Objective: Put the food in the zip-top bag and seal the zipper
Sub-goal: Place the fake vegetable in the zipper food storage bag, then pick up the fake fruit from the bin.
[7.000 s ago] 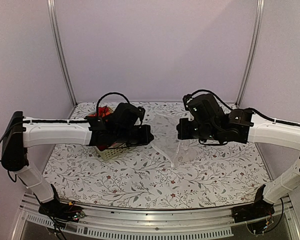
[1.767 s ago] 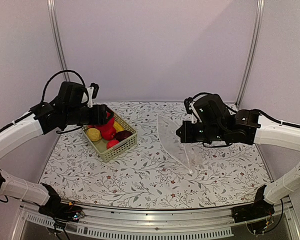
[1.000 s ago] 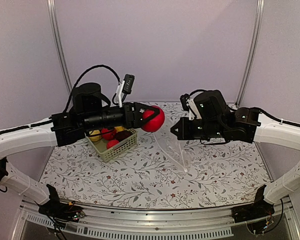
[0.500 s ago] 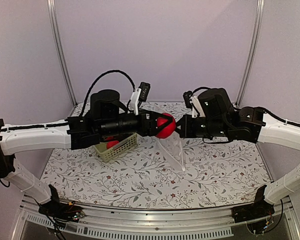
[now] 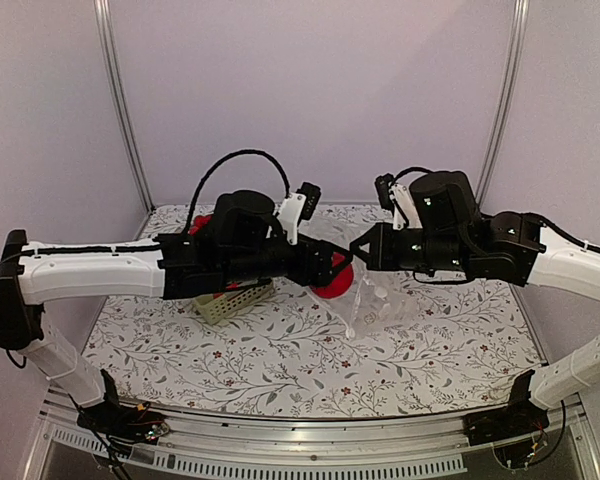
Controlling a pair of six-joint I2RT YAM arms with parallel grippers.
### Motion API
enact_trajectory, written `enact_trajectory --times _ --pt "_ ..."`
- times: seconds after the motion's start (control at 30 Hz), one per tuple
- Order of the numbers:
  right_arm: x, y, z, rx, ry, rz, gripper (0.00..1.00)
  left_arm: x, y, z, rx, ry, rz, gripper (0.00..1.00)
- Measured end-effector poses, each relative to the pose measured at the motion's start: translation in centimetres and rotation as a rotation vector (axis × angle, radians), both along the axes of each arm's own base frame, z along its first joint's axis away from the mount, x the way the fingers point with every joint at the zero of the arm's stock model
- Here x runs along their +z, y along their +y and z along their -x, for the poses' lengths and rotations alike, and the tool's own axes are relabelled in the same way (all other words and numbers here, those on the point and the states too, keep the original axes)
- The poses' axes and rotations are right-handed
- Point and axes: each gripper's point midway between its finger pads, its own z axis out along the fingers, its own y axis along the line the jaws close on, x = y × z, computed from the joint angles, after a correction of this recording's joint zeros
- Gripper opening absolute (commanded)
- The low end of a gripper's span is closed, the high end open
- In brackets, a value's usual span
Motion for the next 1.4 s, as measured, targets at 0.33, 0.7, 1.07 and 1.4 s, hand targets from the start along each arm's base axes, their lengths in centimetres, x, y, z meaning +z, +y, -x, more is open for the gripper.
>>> enact_trajectory --times 0.33,0.7,1.07,1.4 --pt "-0.1 0.0 0.0 -0.002 0.000 0.004 0.00 -0.6 -0.6 0.4 -0.002 -0.015 -0.077 0.98" --pt "-0.5 -0.3 -0.2 -0.019 -0.003 0.019 0.00 1.6 0.0 1.8 -0.065 -0.045 -0.044 0.99" --pt "-1.7 -0.5 -0.7 -0.048 0.001 0.057 0.00 8.5 4.2 5.1 -0.124 -0.127 0.083 1.00" --pt "-2.1 -0.7 -0.7 -0.054 0.006 0.066 0.00 3.7 13.8 -3.4 0.286 0.033 -0.096 0.99"
